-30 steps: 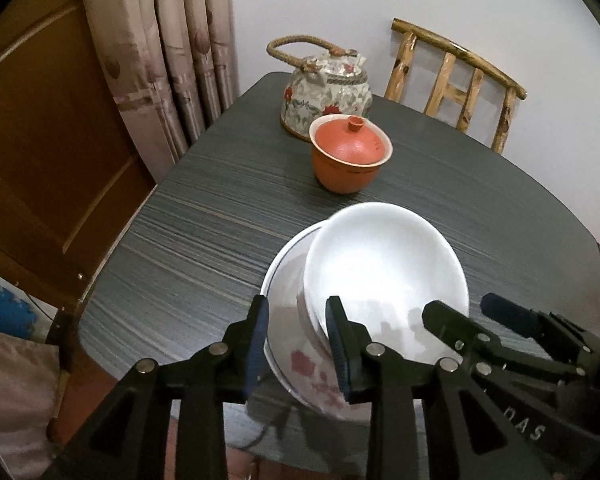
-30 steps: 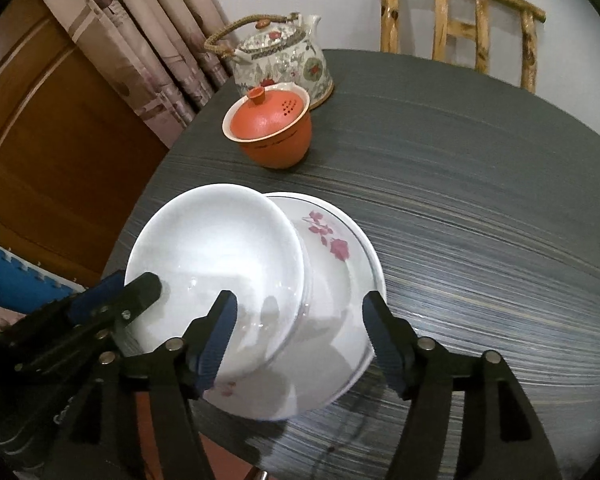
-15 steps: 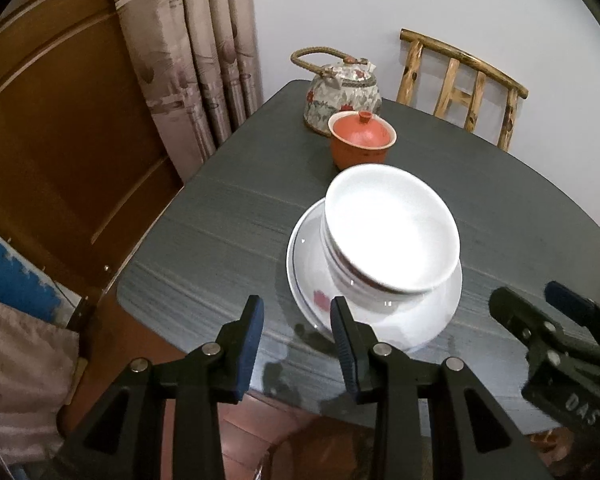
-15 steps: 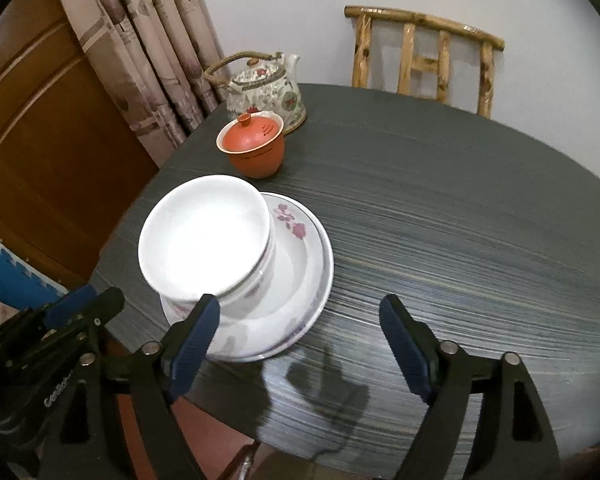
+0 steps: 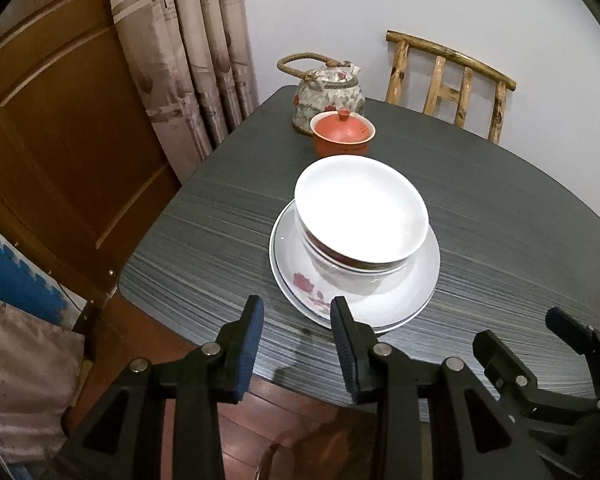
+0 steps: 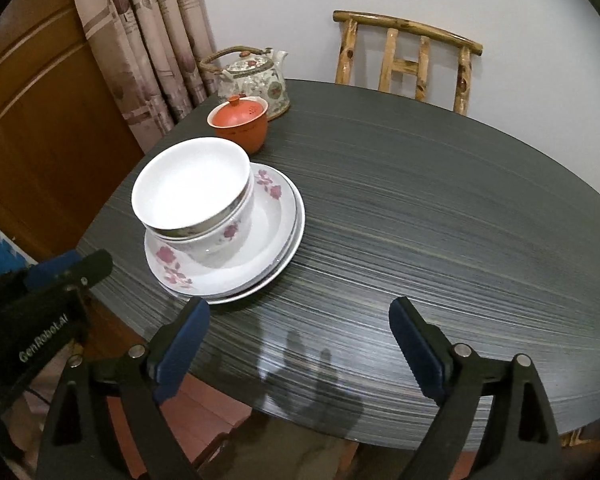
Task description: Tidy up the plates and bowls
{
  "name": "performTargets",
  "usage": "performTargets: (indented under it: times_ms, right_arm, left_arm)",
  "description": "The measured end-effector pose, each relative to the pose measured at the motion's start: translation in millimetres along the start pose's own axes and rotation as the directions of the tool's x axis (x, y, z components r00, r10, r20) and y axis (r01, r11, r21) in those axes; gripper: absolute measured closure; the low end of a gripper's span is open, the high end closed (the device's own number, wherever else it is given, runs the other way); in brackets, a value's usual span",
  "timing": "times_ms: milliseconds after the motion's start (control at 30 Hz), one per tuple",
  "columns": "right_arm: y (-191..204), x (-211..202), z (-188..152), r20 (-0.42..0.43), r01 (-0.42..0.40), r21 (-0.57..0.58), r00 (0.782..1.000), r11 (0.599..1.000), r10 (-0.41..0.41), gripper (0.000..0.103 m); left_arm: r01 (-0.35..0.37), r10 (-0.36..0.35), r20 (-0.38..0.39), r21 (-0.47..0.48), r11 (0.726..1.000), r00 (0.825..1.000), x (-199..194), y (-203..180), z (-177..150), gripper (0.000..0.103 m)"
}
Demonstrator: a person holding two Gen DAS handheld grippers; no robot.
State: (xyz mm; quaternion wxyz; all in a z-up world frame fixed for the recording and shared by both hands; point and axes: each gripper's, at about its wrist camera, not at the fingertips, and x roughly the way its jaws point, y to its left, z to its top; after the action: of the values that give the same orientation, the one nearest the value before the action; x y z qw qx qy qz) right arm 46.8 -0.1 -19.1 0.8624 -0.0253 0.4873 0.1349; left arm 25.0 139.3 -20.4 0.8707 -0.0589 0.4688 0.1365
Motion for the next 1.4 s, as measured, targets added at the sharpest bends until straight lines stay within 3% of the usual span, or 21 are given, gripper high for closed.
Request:
performTargets:
  times_ms: [1400]
  right_arm:
    - [15, -2, -12, -0.006, 0.026, -0.027, 1.0, 0.999, -0.026, 0.009]
  left_arm:
    - [0.026, -0.026, 0.006, 0.028, 0.999, 1.0, -5, -5, 0, 0.068]
